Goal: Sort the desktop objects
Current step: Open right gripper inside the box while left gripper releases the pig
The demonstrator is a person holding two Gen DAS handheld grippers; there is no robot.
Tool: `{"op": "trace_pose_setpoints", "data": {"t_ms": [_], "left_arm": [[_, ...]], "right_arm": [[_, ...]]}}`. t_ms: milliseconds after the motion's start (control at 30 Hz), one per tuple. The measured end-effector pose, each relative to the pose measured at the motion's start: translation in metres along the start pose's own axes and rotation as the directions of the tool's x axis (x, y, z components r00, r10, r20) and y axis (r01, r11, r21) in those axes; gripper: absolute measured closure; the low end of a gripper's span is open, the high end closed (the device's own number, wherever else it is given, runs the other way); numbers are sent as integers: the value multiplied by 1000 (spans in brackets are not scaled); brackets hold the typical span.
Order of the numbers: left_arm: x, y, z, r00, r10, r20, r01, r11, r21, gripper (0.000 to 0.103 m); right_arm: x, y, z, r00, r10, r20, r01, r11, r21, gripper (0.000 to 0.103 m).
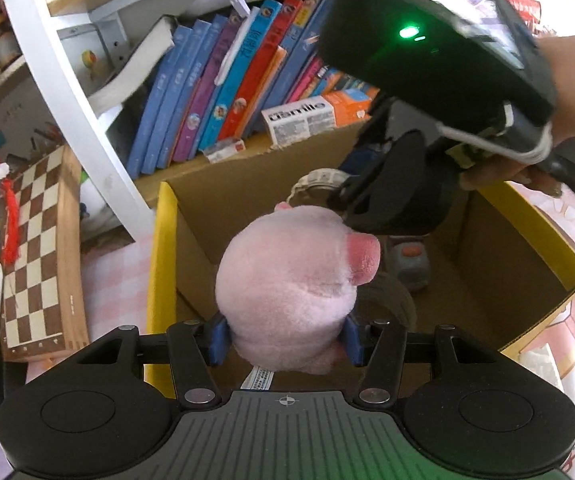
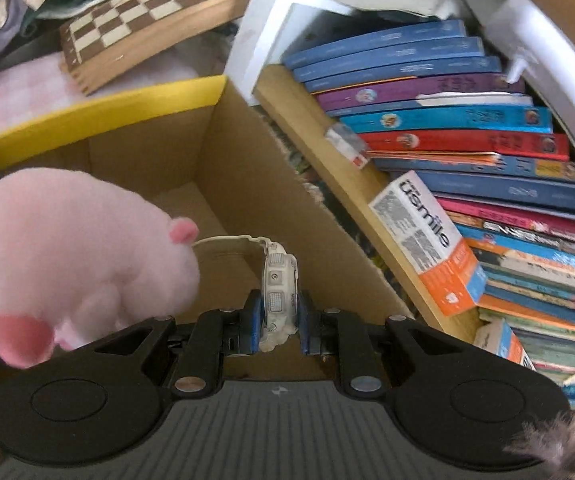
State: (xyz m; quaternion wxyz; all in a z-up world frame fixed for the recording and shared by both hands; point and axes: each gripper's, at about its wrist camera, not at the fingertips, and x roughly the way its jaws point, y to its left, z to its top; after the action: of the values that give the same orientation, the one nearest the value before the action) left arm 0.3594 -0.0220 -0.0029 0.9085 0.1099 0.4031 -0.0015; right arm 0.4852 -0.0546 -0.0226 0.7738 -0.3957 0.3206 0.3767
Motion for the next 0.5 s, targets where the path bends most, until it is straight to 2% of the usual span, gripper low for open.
{"op": "trace_pose_setpoints", "data": {"t_ms": [133,200,233,267,433,500], "left_arm": [[4,4,-1,1000,-5,-12,4,1000,-29,48],[5,6,-1,1000,3,-17,-4,999,-37,43],[5,7,-2,1000,8,-16,-9,999,-38,42],[4,8,-2,1000,13,-13,-13,999,-38,41],[-5,8,-2,998,52,35,-51,998,-44,24],[-10,9,-1,997,53,59,-49,997,-55,22]], "right_arm": [[6,2,2,1000,-9,0,9,1000,-12,86],[5,3,2,1000,-28,15,28,999,-17,80],[4,3,2,999,-43,25,44,999,-22,67],[3,4,2,998,-59,36,60,998,-27,59],[-10,-2,2,995,-72,65,74,997,-17,52],[-17,-4,0,995,-71,74,71,997,2,50]]}}
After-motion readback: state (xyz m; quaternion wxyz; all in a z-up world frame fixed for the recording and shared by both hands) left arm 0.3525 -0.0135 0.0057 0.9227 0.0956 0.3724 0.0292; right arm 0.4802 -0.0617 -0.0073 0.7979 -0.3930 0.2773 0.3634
